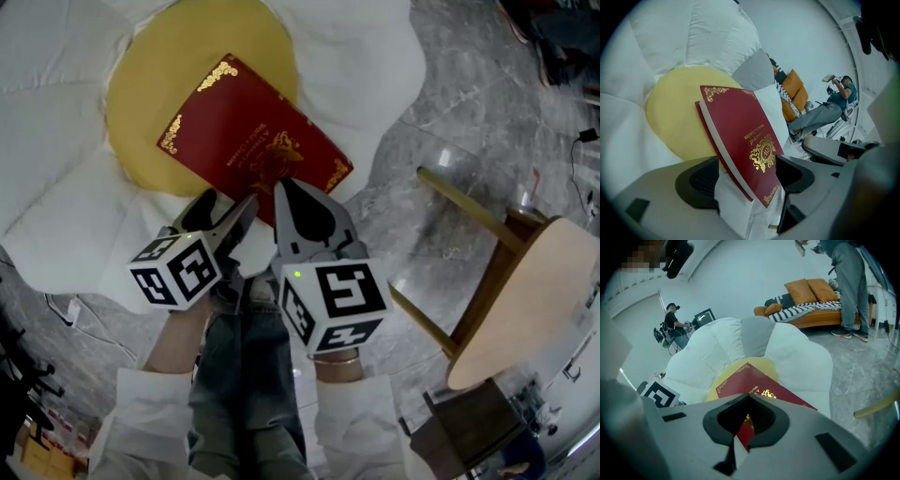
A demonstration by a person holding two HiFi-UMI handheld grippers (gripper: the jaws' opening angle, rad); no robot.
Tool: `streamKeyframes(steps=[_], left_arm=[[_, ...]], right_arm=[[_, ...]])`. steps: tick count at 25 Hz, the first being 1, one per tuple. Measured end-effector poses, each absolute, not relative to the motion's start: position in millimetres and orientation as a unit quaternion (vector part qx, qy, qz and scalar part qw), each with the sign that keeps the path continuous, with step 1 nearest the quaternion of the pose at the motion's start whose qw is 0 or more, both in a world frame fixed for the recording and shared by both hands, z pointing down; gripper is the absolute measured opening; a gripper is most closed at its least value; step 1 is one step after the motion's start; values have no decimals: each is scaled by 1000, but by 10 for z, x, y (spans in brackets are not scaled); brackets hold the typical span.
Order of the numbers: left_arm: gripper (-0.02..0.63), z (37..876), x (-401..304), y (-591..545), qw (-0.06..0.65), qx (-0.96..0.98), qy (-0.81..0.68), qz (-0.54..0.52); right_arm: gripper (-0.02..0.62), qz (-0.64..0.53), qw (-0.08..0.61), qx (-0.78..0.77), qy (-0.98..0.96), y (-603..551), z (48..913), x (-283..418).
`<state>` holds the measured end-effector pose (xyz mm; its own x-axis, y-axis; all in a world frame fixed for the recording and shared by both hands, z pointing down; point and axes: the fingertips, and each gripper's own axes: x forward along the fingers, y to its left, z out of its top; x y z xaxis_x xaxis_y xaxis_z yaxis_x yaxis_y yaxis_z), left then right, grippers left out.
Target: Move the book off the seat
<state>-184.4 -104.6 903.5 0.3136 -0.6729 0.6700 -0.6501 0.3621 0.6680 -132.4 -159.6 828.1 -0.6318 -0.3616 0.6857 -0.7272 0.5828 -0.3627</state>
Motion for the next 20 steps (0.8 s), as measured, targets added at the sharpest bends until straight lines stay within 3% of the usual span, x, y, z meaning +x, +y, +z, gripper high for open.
streamKeyframes(steps=[20], left_arm=[[399, 9409, -1728, -1180, 608, 565, -557, -30]], right_arm=[[11, 336, 294, 313, -838, -1475, 8498, -1202]])
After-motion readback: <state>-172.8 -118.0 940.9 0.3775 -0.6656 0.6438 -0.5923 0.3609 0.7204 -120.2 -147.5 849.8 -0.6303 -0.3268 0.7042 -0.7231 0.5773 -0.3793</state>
